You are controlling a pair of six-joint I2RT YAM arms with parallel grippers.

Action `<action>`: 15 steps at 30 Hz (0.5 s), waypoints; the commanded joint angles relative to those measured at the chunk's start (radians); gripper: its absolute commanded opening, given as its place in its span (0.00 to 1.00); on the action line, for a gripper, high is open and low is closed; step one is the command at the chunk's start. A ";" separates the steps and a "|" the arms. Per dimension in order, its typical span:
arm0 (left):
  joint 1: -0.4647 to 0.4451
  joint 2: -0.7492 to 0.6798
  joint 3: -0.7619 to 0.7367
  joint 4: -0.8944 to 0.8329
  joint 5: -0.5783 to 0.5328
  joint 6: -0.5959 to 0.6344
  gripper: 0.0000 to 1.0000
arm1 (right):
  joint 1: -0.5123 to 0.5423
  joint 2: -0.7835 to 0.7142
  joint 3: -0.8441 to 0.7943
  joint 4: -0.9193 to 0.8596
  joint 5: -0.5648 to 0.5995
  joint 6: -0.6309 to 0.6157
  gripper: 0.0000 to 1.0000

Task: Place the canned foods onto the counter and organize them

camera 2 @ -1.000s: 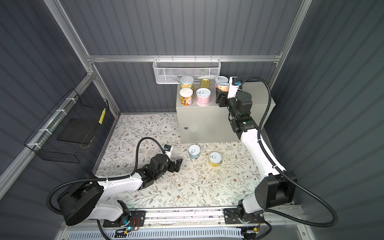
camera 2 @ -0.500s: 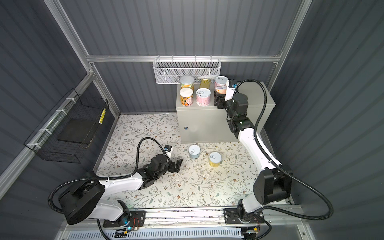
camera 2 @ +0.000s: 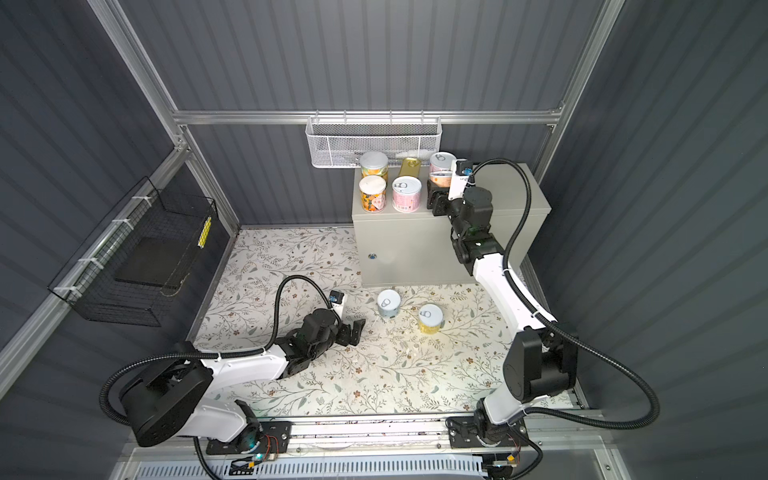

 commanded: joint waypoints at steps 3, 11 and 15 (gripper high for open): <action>0.006 0.015 0.023 0.004 -0.012 0.003 1.00 | 0.001 0.022 -0.011 0.024 -0.001 0.013 0.66; 0.006 0.029 0.028 0.003 -0.015 0.003 1.00 | 0.001 0.028 -0.052 0.024 -0.015 0.008 0.67; 0.006 0.035 0.029 0.001 -0.014 0.000 1.00 | 0.001 0.031 -0.054 0.018 -0.021 0.010 0.72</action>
